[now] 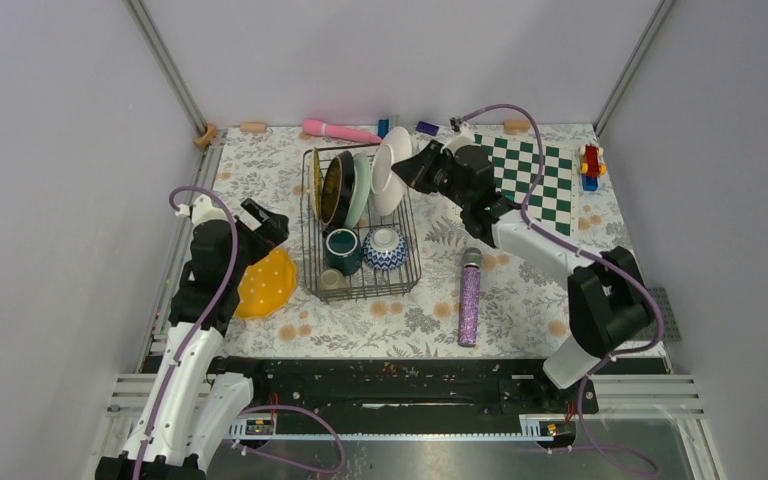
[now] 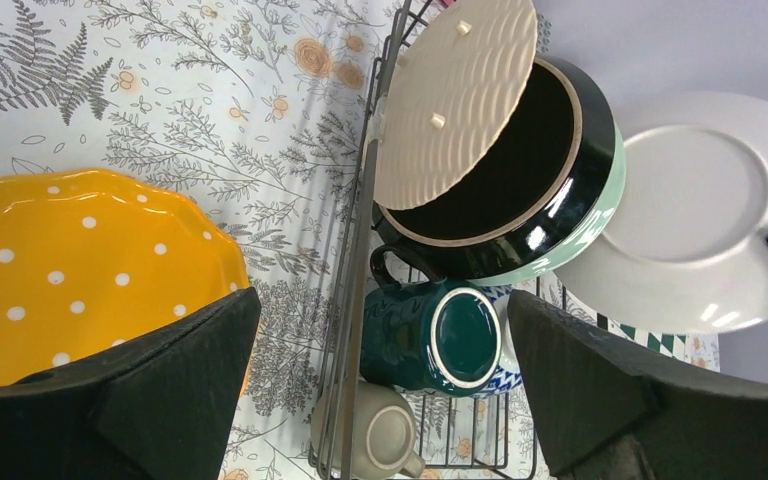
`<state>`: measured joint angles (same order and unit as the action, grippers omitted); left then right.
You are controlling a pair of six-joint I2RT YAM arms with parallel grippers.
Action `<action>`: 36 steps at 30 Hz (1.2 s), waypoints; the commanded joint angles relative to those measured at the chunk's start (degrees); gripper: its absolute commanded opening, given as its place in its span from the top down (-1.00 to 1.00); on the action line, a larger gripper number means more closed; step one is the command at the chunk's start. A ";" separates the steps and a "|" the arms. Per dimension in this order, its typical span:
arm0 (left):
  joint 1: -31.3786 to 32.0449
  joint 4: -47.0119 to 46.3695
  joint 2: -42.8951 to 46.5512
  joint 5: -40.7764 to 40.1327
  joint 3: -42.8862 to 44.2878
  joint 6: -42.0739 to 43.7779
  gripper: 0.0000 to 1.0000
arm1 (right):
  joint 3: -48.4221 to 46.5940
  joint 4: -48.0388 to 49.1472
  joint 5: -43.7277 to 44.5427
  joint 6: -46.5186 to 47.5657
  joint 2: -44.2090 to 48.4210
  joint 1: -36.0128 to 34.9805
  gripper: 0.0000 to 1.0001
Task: Unload the mixed dishes from the dish rack
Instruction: Pick up the plate from the dish rack.
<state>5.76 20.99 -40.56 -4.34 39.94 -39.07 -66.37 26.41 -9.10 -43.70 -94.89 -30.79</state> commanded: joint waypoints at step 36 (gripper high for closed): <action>-0.18 -8.14 -5.33 46.71 0.36 -17.91 -0.98 | 24.27 -41.79 -40.35 124.24 51.94 -4.25 1.00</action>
<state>5.78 16.36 -45.43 33.74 39.70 -53.19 -40.47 -9.17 -45.84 66.06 -45.45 -34.09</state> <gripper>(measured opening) 0.989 0.147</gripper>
